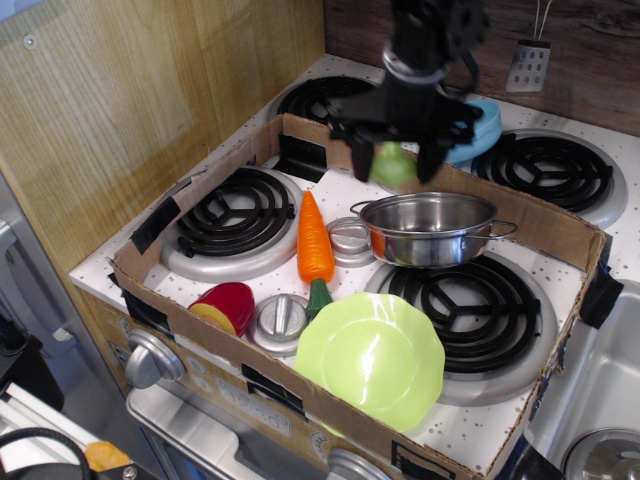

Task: Take broccoli out of pan

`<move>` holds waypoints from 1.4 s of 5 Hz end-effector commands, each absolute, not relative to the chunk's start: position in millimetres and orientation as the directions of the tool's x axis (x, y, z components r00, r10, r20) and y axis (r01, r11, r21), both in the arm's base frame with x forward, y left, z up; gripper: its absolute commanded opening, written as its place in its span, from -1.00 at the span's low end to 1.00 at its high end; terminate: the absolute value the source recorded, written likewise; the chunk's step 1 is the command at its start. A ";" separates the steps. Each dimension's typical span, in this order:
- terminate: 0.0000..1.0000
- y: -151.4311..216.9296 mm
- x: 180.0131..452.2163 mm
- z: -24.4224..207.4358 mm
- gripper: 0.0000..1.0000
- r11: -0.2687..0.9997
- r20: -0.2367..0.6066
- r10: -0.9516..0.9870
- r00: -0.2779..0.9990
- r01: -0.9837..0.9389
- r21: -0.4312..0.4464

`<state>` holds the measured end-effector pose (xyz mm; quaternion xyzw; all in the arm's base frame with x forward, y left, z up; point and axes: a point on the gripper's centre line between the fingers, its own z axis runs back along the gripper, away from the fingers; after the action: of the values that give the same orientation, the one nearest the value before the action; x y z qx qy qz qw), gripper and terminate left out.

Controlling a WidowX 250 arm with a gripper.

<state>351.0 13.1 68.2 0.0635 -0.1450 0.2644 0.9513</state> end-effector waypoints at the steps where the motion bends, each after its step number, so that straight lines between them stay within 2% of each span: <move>1: -1.00 90.6 332.5 81.4 -1.00 0.882 0.473 0.412 0.779 -0.472 0.008; 2: -1.00 118.5 325.3 70.5 -1.00 0.892 0.505 0.398 0.766 -0.453 -0.015; 3: -1.00 136.3 338.0 57.9 -1.00 0.915 0.523 0.366 0.770 -0.400 -0.051; 4: -1.00 136.0 356.0 53.8 -1.00 0.927 0.570 0.335 0.750 -0.370 -0.058; 5: -1.00 130.8 365.7 62.0 1.00 0.941 0.602 0.297 0.741 -0.334 -0.054; 7: -1.00 122.8 372.6 92.9 1.00 0.934 0.594 0.274 0.756 -0.356 0.022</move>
<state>361.4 115.1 65.1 0.0619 -0.2676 0.1715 0.9461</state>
